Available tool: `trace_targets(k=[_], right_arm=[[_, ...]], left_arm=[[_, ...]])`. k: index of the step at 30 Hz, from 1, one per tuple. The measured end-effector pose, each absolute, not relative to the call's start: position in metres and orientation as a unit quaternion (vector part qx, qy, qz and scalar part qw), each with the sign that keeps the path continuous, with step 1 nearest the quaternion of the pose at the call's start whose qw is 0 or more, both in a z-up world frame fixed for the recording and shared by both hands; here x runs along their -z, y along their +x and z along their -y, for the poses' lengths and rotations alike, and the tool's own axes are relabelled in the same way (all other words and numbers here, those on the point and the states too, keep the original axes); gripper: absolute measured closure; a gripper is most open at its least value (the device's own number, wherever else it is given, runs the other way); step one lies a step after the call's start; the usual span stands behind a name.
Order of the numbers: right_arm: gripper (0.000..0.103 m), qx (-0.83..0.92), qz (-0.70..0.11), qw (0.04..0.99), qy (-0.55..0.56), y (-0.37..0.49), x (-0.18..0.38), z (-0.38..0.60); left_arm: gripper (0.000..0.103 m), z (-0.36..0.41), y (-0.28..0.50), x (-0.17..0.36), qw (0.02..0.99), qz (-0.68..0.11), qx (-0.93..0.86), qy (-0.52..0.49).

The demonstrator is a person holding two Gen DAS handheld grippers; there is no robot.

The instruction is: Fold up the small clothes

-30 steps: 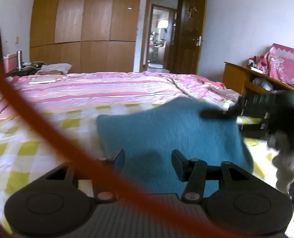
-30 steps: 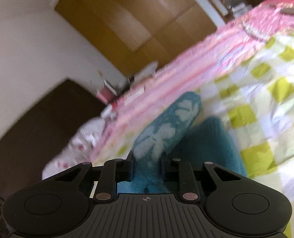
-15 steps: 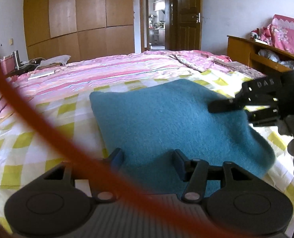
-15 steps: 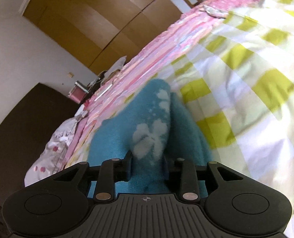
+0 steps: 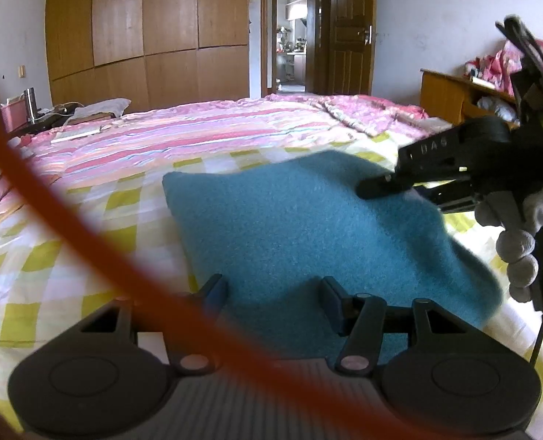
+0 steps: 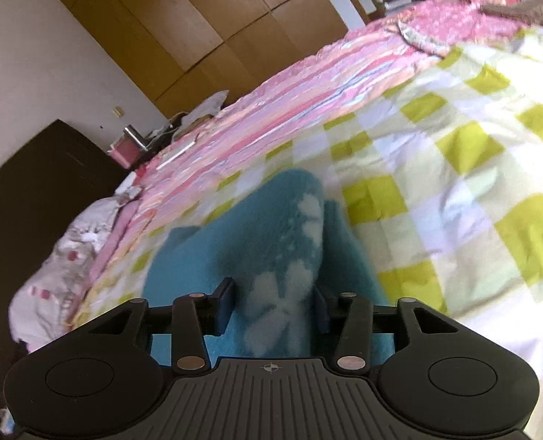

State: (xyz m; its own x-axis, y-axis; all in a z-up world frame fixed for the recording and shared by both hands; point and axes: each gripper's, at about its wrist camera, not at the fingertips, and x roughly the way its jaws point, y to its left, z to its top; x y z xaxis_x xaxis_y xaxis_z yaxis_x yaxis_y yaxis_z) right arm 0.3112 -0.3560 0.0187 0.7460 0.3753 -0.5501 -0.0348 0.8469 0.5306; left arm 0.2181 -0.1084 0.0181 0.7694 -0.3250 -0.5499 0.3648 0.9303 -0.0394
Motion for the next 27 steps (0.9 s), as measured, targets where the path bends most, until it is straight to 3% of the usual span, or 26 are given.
trace_targets(k=[2, 8, 12, 16, 23, 27], right_arm=[[0.083, -0.108, -0.335, 0.903, 0.245, 0.31, -0.022, 0.358], [0.085, -0.064, -0.317, 0.899, 0.295, 0.308, -0.002, 0.382], [0.084, -0.08, -0.309, 0.908, 0.271, 0.307, 0.002, 0.384], [0.073, -0.084, -0.305, 0.906, 0.282, 0.303, 0.006, 0.39], [0.044, -0.081, -0.279, 0.938, 0.188, 0.271, -0.026, 0.365], [0.044, -0.074, -0.302, 0.942, 0.123, 0.269, -0.014, 0.361]], left_arm=[[0.043, 0.106, 0.217, -0.023, 0.942, -0.275, 0.189, 0.021], [0.042, 0.116, 0.225, -0.007, 0.936, -0.298, 0.187, 0.026], [0.041, 0.114, 0.225, -0.007, 0.934, -0.305, 0.185, 0.016], [0.041, 0.112, 0.222, -0.01, 0.934, -0.304, 0.185, 0.018], [0.041, 0.102, 0.22, -0.01, 0.935, -0.305, 0.182, -0.002], [0.038, 0.095, 0.219, -0.009, 0.935, -0.304, 0.181, -0.009]])
